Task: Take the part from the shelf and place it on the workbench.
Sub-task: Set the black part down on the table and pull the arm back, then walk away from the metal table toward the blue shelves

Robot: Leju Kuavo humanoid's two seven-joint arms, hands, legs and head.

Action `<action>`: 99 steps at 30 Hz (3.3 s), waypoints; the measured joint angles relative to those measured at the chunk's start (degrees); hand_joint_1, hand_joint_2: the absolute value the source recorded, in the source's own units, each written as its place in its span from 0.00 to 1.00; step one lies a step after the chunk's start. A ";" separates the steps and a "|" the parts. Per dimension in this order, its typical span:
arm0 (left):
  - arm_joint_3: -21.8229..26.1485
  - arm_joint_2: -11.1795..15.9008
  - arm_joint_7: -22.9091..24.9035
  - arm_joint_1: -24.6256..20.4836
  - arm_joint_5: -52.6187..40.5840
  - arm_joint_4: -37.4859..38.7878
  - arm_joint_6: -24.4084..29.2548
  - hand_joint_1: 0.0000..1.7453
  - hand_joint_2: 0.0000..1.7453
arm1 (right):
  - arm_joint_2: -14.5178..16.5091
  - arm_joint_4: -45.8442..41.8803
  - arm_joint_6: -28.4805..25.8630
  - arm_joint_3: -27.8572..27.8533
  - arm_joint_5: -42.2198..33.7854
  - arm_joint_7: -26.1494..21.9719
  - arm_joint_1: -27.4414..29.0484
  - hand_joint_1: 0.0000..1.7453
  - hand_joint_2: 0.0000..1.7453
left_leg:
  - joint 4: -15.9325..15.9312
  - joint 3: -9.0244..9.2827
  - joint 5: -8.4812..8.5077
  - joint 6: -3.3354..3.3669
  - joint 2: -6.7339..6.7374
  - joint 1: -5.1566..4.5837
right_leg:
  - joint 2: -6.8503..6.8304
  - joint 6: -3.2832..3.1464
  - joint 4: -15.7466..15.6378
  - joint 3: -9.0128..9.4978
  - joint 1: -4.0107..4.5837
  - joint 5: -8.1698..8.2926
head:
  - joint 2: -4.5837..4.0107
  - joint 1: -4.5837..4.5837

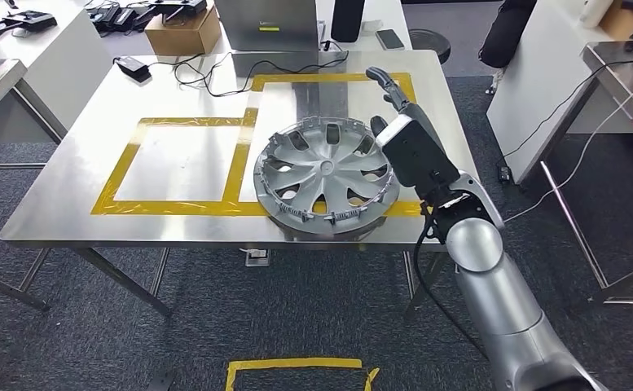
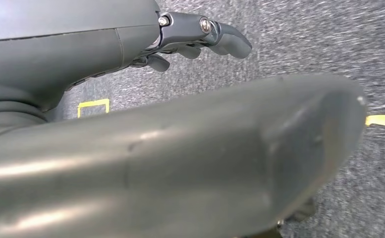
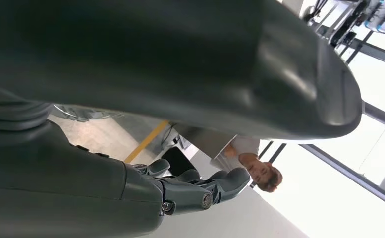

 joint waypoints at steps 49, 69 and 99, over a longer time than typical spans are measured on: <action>0.04 0.11 0.21 -0.51 -0.67 -0.44 0.44 0.00 0.00 | -1.17 -0.42 0.16 0.02 0.81 0.25 1.25 0.00 0.00 | -13.80 1.95 12.00 4.82 0.41 -1.94 | -0.56 3.24 15.02 -4.81 0.57 -6.88 | 0.00 0.58; 0.04 -0.09 -0.19 -0.64 -1.17 -0.69 0.36 0.00 0.00 | -0.65 -0.63 0.03 0.21 1.19 -0.02 1.94 0.00 0.00 | -11.81 7.50 7.39 0.64 -0.04 -0.81 | -0.94 1.24 -2.31 -0.49 0.44 3.17 | 0.00 0.21; 0.09 -0.26 0.21 -0.67 -0.81 -0.72 1.71 0.00 0.00 | 0.03 -0.99 0.51 0.82 1.58 0.20 1.54 0.00 0.00 | -9.75 6.38 7.88 -0.37 0.00 -0.42 | -1.20 1.00 -2.10 -0.68 0.59 2.99 | 0.00 0.57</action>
